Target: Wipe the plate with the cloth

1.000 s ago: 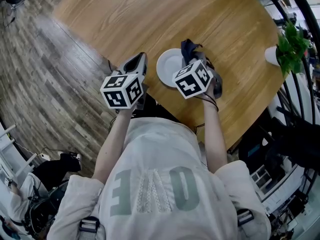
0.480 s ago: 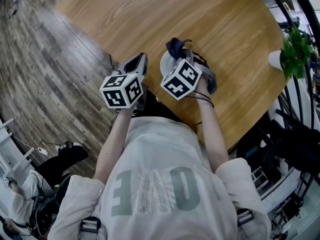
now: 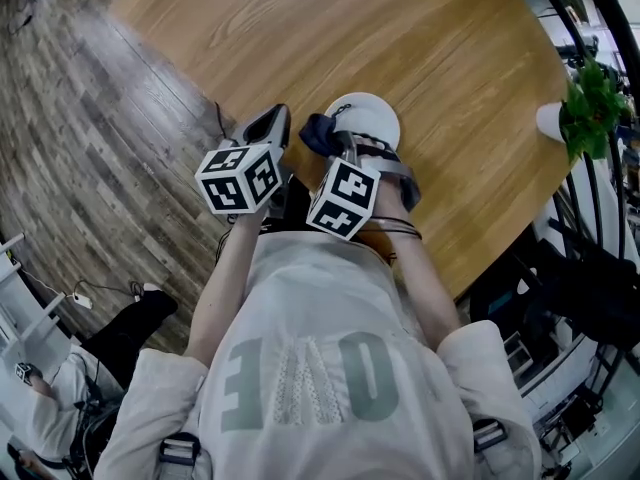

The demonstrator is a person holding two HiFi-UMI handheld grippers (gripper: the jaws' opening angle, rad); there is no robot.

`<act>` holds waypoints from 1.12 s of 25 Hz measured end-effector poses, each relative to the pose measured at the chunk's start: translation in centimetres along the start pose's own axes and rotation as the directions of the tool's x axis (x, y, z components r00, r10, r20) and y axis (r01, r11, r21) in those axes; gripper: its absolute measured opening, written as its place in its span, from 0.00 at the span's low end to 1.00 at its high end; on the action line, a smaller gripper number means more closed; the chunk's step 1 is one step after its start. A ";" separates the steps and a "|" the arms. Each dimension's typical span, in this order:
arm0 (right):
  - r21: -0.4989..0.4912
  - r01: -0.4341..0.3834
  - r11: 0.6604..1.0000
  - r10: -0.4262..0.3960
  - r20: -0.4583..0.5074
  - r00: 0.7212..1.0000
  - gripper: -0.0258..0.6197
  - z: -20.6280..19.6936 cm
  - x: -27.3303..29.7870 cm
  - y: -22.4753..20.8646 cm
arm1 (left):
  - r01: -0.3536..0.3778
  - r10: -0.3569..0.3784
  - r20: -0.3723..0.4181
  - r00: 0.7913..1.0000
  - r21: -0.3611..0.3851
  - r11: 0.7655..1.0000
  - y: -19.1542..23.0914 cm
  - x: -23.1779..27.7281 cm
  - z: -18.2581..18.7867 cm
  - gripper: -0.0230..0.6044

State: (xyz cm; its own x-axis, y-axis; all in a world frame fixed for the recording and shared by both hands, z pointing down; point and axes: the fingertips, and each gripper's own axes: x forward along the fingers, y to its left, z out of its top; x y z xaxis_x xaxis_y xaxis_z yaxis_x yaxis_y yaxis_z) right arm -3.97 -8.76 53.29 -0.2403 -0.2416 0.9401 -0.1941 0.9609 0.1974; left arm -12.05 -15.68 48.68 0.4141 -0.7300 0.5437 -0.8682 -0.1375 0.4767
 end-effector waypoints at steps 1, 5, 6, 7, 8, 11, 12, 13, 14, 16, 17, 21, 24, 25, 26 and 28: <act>-0.009 -0.010 1.000 0.009 -0.006 1.000 0.13 -0.3 -0.1 0.3 | 0.002 -0.002 0.002 1.000 0.001 1.000 0.0 0.0 0.2 0.05; 0.025 0.003 1.000 -0.004 0.041 0.999 0.13 -0.2 -1.5 -0.3 | 0.028 -0.028 0.043 0.999 0.004 1.000 -0.4 -0.3 2.0 0.05; 0.064 0.026 0.998 -0.031 0.085 0.996 0.13 0.3 -2.4 -1.2 | 0.042 -0.042 0.067 0.997 0.013 0.999 -0.9 -0.4 2.9 0.05; 0.111 0.053 0.992 -0.068 0.135 0.989 0.13 1.0 -3.5 -2.4 | 0.056 -0.059 0.092 0.994 0.032 0.998 -1.6 -0.6 4.1 0.05; 0.160 0.084 0.984 -0.113 0.186 0.976 0.13 1.6 -4.8 -3.7 | 0.069 -0.075 0.119 0.990 0.059 0.996 -2.5 -0.8 5.3 0.05; 0.303 0.193 0.933 -0.289 0.312 0.905 0.13 3.4 -9.7 -7.9 | 0.095 -0.128 0.199 0.972 0.166 0.981 -5.6 -2.4 9.2 0.05; 0.353 0.232 0.906 -0.357 0.346 0.868 0.13 3.9 -11.6 -9.4 | 0.102 -0.150 0.231 0.961 0.208 0.973 -6.8 -3.0 10.8 0.05; 0.407 0.265 0.874 -0.425 0.376 0.823 0.13 4.3 -13.5 -11.0 | 0.106 -0.175 0.267 0.948 0.253 0.962 -8.0 -3.6 12.4 0.05; 0.464 0.288 0.838 -0.489 0.404 0.773 0.13 4.6 -15.4 -12.4 | 0.103 -0.198 0.306 0.931 0.301 0.948 -9.2 -4.3 14.0 0.05; 0.572 0.293 0.766 -0.593 0.451 0.667 0.13 4.7 -19.3 -14.6 | 0.078 -0.237 0.378 0.895 0.389 0.918 -11.7 -6.1 16.7 0.05; 0.620 0.281 0.733 -0.632 0.467 0.618 0.13 4.5 -21.1 -15.1 | 0.063 -0.253 0.405 0.878 0.426 0.902 -12.9 -7.1 17.6 0.05; 0.751 0.234 0.617 -0.752 0.476 0.455 0.13 2.2 -26.5 -15.9 | 0.030 -0.322 0.450 0.833 0.545 0.838 -17.1 -9.8 19.4 0.05; 0.771 0.248 0.586 -0.787 0.471 0.398 0.13 1.0 -28.1 -15.5 | 0.022 -0.352 0.454 0.818 0.588 0.809 -18.9 -10.6 19.9 0.05; 0.774 0.251 0.581 -0.793 0.469 0.389 0.13 0.9 -28.4 -15.3 | 0.024 -0.357 0.454 0.816 0.590 0.807 -19.2 -10.8 20.0 0.05; 0.777 0.252 0.577 -0.796 0.468 0.383 0.13 0.8 -28.6 -15.1 | 0.028 -0.361 0.454 0.814 0.591 0.806 -19.4 -10.9 20.0 0.05; 0.781 0.251 0.572 -0.800 0.463 0.382 0.13 0.7 -28.7 -14.7 | 0.035 -0.370 0.454 0.811 0.592 0.805 -19.8 -11.0 20.2 0.05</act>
State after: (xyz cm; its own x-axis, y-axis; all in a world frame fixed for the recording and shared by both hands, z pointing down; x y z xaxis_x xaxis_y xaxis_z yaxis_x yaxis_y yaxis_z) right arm 5.10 -16.09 23.24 -0.3769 -0.9234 0.0729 -0.9141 0.3835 0.1317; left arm -4.87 -18.43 19.32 0.5325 -0.8450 -0.0492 -0.8462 -0.5329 -0.0065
